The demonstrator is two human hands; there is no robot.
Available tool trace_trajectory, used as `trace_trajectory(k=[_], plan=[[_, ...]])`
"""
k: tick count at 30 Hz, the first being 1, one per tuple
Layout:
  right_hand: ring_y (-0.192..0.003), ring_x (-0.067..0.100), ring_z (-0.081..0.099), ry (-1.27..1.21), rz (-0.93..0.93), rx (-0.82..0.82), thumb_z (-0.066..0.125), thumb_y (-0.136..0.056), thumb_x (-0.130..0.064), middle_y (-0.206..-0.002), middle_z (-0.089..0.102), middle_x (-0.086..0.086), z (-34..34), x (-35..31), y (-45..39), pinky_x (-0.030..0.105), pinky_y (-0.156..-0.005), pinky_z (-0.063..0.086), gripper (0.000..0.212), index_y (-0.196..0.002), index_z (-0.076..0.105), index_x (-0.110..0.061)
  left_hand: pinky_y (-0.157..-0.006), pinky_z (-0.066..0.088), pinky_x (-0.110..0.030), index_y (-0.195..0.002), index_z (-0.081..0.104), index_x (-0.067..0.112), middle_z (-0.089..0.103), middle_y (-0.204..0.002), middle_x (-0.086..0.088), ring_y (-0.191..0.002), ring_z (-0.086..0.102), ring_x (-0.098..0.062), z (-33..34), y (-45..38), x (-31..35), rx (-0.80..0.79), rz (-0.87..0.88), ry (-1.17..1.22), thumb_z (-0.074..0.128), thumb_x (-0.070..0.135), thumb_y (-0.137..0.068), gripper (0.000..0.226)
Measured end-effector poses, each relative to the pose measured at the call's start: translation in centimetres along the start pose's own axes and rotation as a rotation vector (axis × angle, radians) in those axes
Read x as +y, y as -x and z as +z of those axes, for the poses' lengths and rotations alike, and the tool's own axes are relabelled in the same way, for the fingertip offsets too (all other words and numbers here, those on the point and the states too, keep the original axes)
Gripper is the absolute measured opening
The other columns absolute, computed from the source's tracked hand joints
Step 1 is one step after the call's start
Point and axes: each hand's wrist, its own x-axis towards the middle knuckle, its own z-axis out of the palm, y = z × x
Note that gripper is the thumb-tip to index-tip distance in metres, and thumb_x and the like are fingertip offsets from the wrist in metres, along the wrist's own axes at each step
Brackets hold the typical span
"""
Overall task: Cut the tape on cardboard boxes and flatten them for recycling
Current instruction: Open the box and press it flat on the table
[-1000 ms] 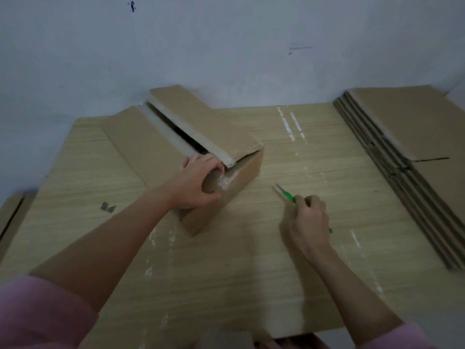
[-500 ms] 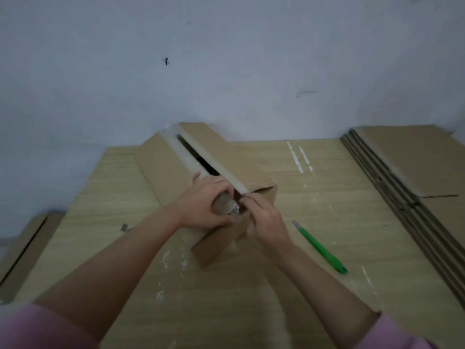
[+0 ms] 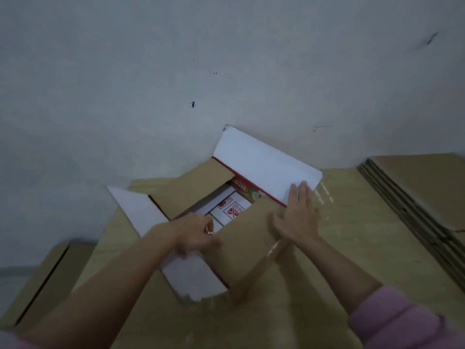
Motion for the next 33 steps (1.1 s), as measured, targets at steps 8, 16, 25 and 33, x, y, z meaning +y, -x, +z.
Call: trace_trajectory(k=[8,16,25,33], plan=[[-0.146,0.024,-0.009,-0.022,0.030,-0.160,0.049,-0.091,-0.051,-0.158,-0.010,0.010,0.7,-1.6,1.2,0.035,-0.117,0.008,0.089,-0.150,0.000,-0.006,-0.109,0.014,-0.038,-0.121,0.051,0.029,0.060,-0.114,0.009,-0.114,0.051,-0.011,6.7,-0.8,-3.6,0.211,0.081,0.035,0.038,0.068,-0.080,0.058],[-0.134,0.035,0.031,-0.940,0.643,0.061,0.069,-0.065,-0.069,-0.149,0.027,0.013,0.2,-6.0,4.4,0.049,-0.106,0.032,0.113,-0.148,0.017,-0.013,-0.080,0.053,-0.029,-0.112,0.050,0.016,0.060,-0.108,-0.001,-0.100,0.061,-0.016,6.3,3.1,-2.1,0.239,0.553,0.842,0.057,0.033,-0.086,0.032],[-0.081,0.026,0.062,-1.094,0.348,0.065,0.065,-0.075,-0.007,-0.090,0.063,0.008,-8.0,-11.0,7.3,0.046,-0.075,0.055,0.023,-0.096,0.058,-0.015,-0.091,0.050,-0.023,-0.104,0.046,0.032,0.053,-0.107,0.007,-0.103,0.055,-0.008,5.7,7.8,0.8,0.376,0.894,0.687,0.069,0.008,-0.082,0.039],[-0.059,0.000,0.053,-0.767,-0.113,0.452,0.053,-0.086,0.006,-0.069,0.058,-0.007,-8.3,-10.5,11.8,0.013,-0.055,0.045,0.023,-0.089,0.059,-0.016,-0.101,0.041,-0.029,-0.138,0.033,0.031,0.041,-0.134,0.018,-0.124,0.041,0.002,3.7,7.8,0.4,0.566,0.782,0.917,0.072,0.034,-0.079,0.071]])
